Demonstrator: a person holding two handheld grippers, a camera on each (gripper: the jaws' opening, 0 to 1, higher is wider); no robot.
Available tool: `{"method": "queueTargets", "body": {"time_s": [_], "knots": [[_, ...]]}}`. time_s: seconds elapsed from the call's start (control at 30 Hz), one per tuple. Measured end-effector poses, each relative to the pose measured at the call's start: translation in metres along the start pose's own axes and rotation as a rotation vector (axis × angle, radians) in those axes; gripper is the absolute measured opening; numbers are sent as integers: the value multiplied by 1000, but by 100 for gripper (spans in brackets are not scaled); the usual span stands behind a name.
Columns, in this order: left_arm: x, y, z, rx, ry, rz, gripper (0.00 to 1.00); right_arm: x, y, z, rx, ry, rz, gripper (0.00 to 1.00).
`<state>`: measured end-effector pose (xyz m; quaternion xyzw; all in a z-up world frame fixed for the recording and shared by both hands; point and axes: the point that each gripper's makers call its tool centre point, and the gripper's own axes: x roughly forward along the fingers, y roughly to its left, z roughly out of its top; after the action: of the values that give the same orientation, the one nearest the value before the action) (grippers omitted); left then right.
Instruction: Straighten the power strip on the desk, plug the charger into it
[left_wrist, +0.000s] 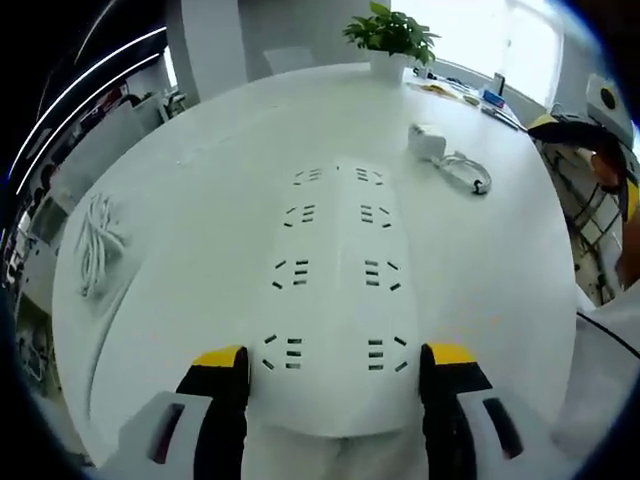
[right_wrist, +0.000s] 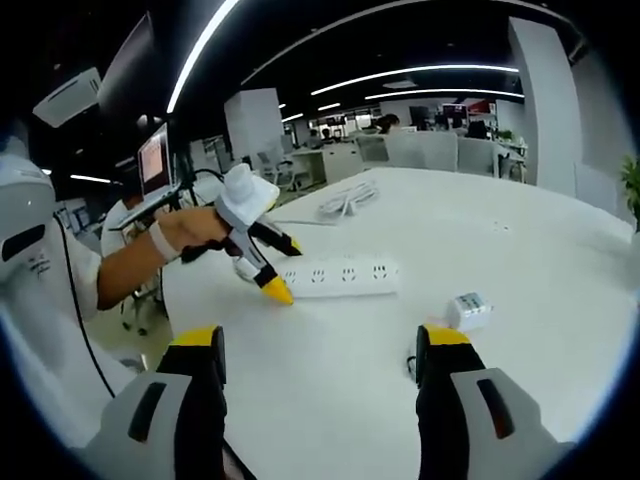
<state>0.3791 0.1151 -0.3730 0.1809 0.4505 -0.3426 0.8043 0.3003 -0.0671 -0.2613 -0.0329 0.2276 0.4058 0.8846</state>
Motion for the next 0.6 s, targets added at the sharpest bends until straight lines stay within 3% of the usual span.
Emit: {"method": "queueTargets", "body": {"time_s": [0.23, 0.33, 0.6], "knots": [[2, 6, 1, 1, 1, -14, 71, 4, 6, 5, 0, -8, 56, 75], [3, 6, 2, 2, -5, -17, 71, 9, 5, 7, -64, 25, 70, 75], [8, 28, 6, 12, -3, -21, 71, 32, 0, 16, -263, 115, 142, 74]]}}
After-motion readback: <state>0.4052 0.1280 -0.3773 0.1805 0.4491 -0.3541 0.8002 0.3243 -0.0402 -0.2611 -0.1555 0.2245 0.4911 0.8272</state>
